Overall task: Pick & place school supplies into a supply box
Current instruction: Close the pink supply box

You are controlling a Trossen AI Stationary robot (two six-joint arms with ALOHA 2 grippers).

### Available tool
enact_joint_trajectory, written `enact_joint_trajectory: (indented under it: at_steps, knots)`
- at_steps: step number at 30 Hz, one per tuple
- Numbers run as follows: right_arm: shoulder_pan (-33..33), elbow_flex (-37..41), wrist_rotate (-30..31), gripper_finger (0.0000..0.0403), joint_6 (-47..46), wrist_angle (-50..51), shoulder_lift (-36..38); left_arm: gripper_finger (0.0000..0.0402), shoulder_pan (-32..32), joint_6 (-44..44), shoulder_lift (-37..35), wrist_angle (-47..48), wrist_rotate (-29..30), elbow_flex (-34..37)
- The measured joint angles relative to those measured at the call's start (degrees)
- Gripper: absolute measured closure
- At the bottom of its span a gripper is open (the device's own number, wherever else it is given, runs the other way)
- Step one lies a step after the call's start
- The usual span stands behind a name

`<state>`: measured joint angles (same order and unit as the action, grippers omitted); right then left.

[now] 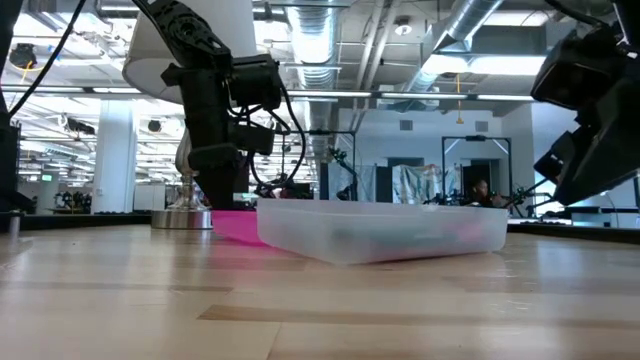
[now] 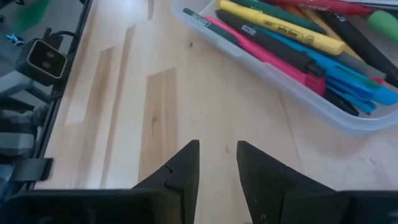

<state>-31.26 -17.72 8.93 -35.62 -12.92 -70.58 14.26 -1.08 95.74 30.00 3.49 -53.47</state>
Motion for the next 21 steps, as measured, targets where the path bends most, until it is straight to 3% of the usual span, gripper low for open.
enact_joint_trajectory:
  at_steps: [21]
  knots:
    - [1.04,0.0,0.02,0.0303,0.07,0.58,-0.02,0.0194,0.01,1.94,0.0,0.17,3.84,0.0]
